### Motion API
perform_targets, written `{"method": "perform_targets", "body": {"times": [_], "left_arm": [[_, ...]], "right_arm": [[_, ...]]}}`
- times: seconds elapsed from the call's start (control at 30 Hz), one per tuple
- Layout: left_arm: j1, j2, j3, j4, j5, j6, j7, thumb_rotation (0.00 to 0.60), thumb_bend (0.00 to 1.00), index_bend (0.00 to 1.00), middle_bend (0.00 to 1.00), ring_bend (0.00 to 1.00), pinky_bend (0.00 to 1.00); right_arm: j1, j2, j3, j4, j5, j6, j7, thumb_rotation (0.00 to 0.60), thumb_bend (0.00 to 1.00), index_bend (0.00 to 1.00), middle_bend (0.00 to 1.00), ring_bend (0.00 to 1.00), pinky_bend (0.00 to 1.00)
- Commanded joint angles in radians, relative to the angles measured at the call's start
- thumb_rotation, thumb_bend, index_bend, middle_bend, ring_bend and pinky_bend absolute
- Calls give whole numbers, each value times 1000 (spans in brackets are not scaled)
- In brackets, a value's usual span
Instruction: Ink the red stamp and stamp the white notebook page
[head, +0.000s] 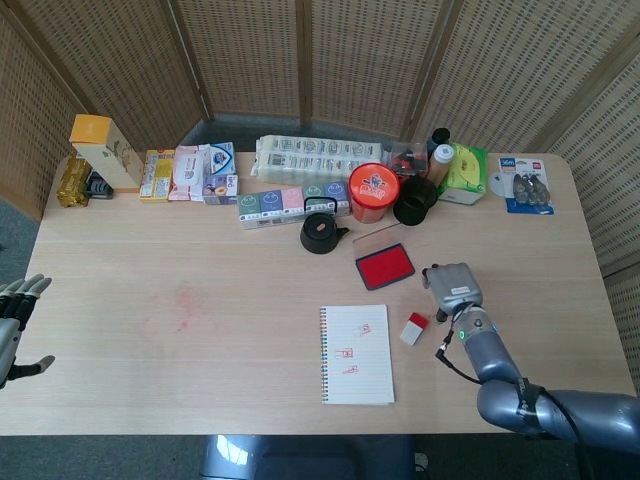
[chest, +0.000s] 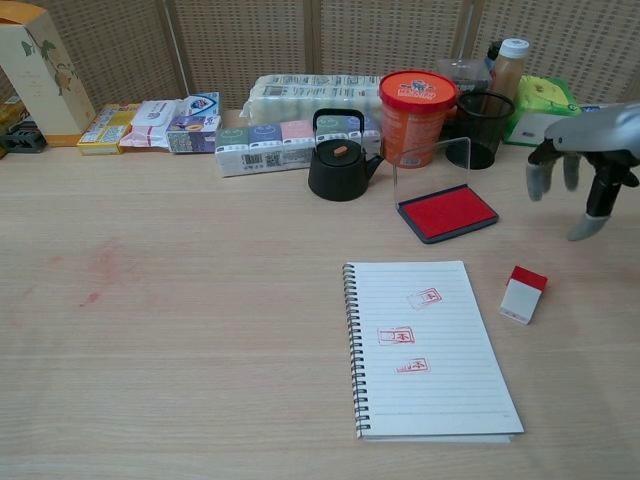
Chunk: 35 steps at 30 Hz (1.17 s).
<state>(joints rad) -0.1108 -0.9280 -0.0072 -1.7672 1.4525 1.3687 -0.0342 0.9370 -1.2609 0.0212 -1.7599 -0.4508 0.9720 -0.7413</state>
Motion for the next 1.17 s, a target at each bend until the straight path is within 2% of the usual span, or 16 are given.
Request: {"method": "perform_targets", "body": {"times": [0.03, 0.13, 0.23, 0.4, 0.53, 0.77, 0.97, 1.17], "left_arm": [[2, 2, 2, -1, 7, 5, -3, 600, 0, 0, 13, 0, 12], [5, 4, 5, -4, 20, 13, -4, 600, 0, 0, 13, 0, 12], [8, 5, 10, -6, 31, 19, -2, 600, 0, 0, 12, 0, 12], [15, 6, 15, -12, 46, 34, 3, 600, 0, 0, 12, 0, 13], [28, 11, 24, -20, 74, 60, 6, 600, 0, 0, 12, 0, 12], [45, 12, 34, -32, 99, 90, 25, 600, 0, 0, 13, 0, 13], [51, 8, 36, -42, 102, 98, 52, 600, 0, 0, 12, 0, 12], [53, 6, 38, -47, 108, 100, 69, 600, 0, 0, 12, 0, 13]], "right_arm": [[-154, 71, -23, -41, -426, 129, 218, 539, 17, 244, 104, 91, 440], [-242, 93, -54, -17, -705, 251, 355, 524, 0, 229, 93, 75, 413], [-310, 97, -76, 19, -869, 355, 455, 521, 0, 229, 93, 73, 405], [-393, 90, -93, 51, -995, 474, 507, 522, 0, 231, 98, 72, 397], [-484, 75, -108, 71, -1095, 610, 534, 520, 0, 258, 131, 84, 387], [-614, 89, -131, 37, -1150, 728, 548, 522, 0, 294, 148, 88, 326], [-690, 88, -129, 39, -1158, 766, 568, 520, 0, 300, 148, 77, 284], [-745, 90, -113, 8, -1125, 770, 575, 522, 0, 308, 122, 18, 170]]}}
